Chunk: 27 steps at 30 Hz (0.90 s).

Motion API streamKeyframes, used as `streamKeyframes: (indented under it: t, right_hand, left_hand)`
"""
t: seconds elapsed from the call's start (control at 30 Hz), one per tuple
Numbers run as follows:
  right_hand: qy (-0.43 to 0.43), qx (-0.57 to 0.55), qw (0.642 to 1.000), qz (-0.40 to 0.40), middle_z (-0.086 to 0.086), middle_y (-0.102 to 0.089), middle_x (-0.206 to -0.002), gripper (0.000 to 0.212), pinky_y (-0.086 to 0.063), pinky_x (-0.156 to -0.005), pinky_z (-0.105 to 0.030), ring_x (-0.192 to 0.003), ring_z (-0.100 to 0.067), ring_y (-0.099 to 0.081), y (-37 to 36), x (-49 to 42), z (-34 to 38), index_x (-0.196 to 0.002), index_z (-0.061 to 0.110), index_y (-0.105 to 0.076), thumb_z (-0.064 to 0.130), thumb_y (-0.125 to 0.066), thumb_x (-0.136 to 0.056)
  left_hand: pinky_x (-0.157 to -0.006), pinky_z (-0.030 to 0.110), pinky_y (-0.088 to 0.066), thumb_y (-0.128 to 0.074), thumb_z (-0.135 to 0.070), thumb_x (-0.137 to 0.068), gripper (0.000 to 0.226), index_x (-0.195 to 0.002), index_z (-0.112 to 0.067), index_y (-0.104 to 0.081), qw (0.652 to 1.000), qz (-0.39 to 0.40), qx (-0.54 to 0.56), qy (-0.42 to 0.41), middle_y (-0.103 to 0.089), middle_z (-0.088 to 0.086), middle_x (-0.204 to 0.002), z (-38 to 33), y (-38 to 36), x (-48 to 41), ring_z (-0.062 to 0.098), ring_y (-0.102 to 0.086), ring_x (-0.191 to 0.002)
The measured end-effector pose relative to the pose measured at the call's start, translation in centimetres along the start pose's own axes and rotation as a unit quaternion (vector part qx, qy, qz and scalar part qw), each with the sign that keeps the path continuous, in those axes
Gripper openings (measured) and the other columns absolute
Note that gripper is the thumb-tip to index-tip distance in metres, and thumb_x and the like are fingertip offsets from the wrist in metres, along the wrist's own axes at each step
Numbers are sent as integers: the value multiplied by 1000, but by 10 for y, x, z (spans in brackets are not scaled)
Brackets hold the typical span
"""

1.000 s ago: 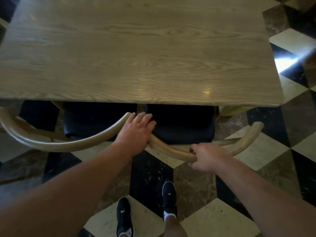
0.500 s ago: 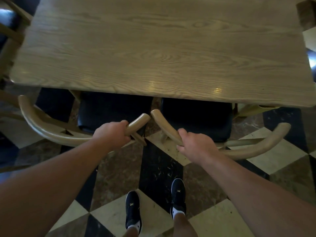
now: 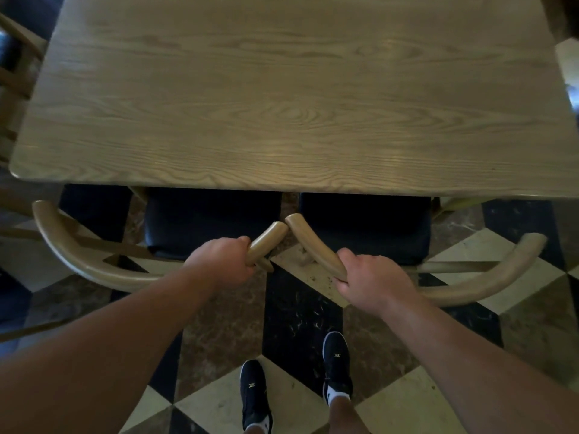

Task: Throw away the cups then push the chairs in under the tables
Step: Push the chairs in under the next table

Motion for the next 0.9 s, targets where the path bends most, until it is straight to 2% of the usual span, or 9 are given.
streamKeyframes:
  t: [0.1, 0.23, 0.33, 0.6, 0.77, 0.9]
  right_hand:
    - [-10, 16, 1000, -4, 9, -55, -71, 37, -55, -55, -39, -58, -16, -60, -1, 1, 0, -115, 27, -44, 58, -53, -97]
    - [-16, 17, 1000, -1, 10, -53, -68, 33, -54, -52, -38, -55, -15, -58, -4, 0, -1, -109, 29, -40, 57, -52, -96]
    - [-24, 7, 1000, 4, 12, -52, -67, 31, -55, -53, -38, -54, -13, -57, -6, -1, -2, -102, 32, -35, 58, -51, -95]
    - [-25, -3, 1000, 9, 11, -52, -71, 31, -43, -54, -36, -60, -18, -55, -4, -2, -1, -105, 31, -39, 57, -51, -95]
    - [-18, -7, 1000, 6, 10, -52, -67, 30, -39, -49, -36, -56, -18, -55, -3, 1, -1, -103, 30, -38, 56, -51, -94]
    - [-18, 20, 1000, 5, 10, -50, -66, 31, -44, -49, -38, -54, -18, -52, 1, 3, 1, -103, 26, -43, 54, -53, -94]
  left_hand:
    - [-51, 27, -43, -70, -43, -85, 27, -103, -37, -50, 1000, -8, -9, -12, -60, -11, -82, 3, -2, -3, 9, -59, -67]
    - [-58, 34, -58, -68, -46, -86, 26, -106, -34, -56, 1000, -17, -8, -15, -62, -10, -79, 4, -8, -4, 10, -62, -66]
    - [-58, 34, -58, -68, -47, -88, 28, -109, -33, -56, 1000, -20, -9, -23, -61, -10, -79, 4, -8, -4, 9, -61, -66]
    - [-57, 32, -56, -66, -48, -88, 27, -107, -32, -54, 999, -16, -13, -25, -60, -10, -78, 4, -7, -3, 9, -60, -65]
    - [-48, 28, -44, -65, -50, -82, 27, -102, -36, -54, 999, -29, -19, -11, -60, -11, -73, 5, -8, 0, 7, -58, -60]
    - [-60, 36, -56, -65, -50, -82, 30, -106, -33, -58, 999, -31, -42, 13, -59, -10, -78, -4, 1, 10, 12, -60, -67]
Point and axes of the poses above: each hand's wrist, its own x-axis away from the middle knuckle, its own y-axis out of the back of the hand, z = x × y, the point moved 5 cm from there along -x, towards the middle knuckle
